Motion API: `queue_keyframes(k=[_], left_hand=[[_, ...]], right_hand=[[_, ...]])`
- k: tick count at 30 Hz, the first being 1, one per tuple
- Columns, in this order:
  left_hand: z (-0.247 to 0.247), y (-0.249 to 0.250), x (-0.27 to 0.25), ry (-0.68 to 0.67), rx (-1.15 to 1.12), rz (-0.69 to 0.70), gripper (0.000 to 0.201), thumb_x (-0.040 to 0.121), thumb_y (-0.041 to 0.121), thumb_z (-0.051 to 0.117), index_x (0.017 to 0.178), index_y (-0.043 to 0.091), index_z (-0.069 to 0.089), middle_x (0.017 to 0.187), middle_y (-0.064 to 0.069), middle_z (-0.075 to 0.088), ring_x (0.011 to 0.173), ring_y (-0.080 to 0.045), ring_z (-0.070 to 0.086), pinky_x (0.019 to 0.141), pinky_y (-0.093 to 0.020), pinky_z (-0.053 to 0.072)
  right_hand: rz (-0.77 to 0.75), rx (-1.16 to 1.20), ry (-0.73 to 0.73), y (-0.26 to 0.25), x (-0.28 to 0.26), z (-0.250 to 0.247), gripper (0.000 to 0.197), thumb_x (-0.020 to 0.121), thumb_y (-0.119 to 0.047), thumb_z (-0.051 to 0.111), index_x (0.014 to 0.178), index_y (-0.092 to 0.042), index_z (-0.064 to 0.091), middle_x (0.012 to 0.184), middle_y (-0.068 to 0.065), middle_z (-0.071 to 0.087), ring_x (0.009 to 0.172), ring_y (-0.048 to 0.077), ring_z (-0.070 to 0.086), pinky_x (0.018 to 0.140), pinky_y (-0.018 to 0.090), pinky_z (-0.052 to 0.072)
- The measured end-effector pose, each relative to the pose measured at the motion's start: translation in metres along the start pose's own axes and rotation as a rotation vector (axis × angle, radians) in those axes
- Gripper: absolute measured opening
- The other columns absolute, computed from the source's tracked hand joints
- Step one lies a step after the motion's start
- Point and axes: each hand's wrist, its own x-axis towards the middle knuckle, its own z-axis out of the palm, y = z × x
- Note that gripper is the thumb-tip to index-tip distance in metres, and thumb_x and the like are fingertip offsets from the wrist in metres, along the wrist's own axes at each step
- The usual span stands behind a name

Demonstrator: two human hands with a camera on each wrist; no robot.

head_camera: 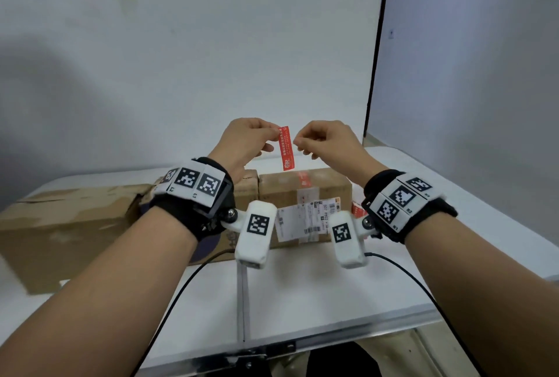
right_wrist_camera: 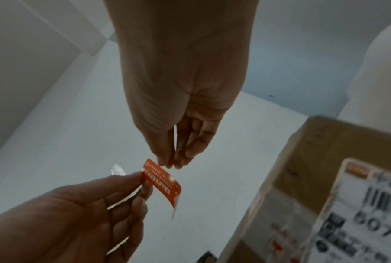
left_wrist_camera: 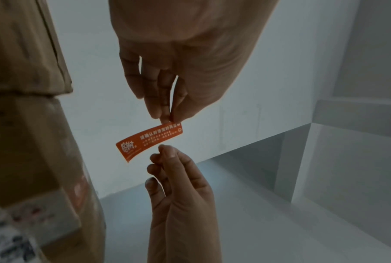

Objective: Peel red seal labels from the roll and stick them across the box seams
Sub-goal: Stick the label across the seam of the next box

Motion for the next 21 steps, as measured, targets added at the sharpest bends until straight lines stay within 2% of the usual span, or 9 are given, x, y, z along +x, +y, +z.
queue_keyframes(k=[6,10,12,15,18,21], left_hand=[[-0.043,-0.005,-0.002,0.039,0.081,-0.010,0.014,0.087,0.017,0.062,0.096,0.011,0.072,0.093,0.002,0.072,0.074,-0.010,0.061,0.072,-0.023,0.047],[-0.070,-0.010,-0.003,0.048,0.117,-0.018,0.017,0.087,0.017,0.062,0.099,0.009,0.072,0.090,0.004,0.070,0.072,-0.008,0.060,0.070,-0.022,0.045],[-0.085,-0.014,-0.006,0.058,0.152,0.001,0.017,0.089,0.018,0.061,0.100,0.013,0.074,0.094,0.007,0.070,0.073,-0.008,0.061,0.069,-0.020,0.044],[-0.111,-0.027,-0.010,0.102,0.191,0.033,0.023,0.090,0.019,0.059,0.107,0.022,0.073,0.105,0.010,0.070,0.080,-0.008,0.065,0.079,-0.021,0.046],[-0.145,-0.046,-0.015,0.222,0.220,0.019,0.031,0.091,0.017,0.056,0.120,0.023,0.064,0.114,0.006,0.067,0.088,-0.012,0.068,0.091,-0.026,0.048],[-0.191,-0.067,-0.022,0.316,0.432,-0.045,0.027,0.091,0.018,0.055,0.112,0.026,0.069,0.106,0.002,0.069,0.097,-0.016,0.065,0.089,-0.025,0.044]], right_hand=[[-0.049,-0.003,-0.068,-0.025,0.016,0.044,0.011,0.084,-0.018,0.068,0.088,-0.009,0.073,0.080,0.006,0.072,0.067,0.007,0.060,0.058,0.013,0.049],[-0.041,-0.007,-0.118,-0.038,0.025,0.070,0.011,0.085,-0.019,0.068,0.086,-0.009,0.072,0.074,0.000,0.069,0.064,0.004,0.060,0.056,0.012,0.047],[-0.019,-0.005,-0.134,-0.044,0.029,0.082,0.011,0.085,-0.020,0.068,0.084,-0.009,0.072,0.072,-0.002,0.067,0.064,0.005,0.060,0.057,0.014,0.046],[0.023,0.025,-0.140,-0.054,0.037,0.100,0.012,0.085,-0.018,0.067,0.082,-0.007,0.072,0.070,-0.001,0.067,0.063,0.005,0.059,0.058,0.015,0.045],[0.075,0.060,-0.166,-0.064,0.044,0.120,0.015,0.085,-0.014,0.065,0.085,-0.002,0.072,0.071,0.001,0.065,0.063,0.007,0.058,0.058,0.017,0.046],[0.174,0.227,-0.206,-0.074,0.048,0.136,0.017,0.086,-0.013,0.066,0.092,0.002,0.071,0.073,0.003,0.063,0.062,0.008,0.056,0.056,0.015,0.047]])
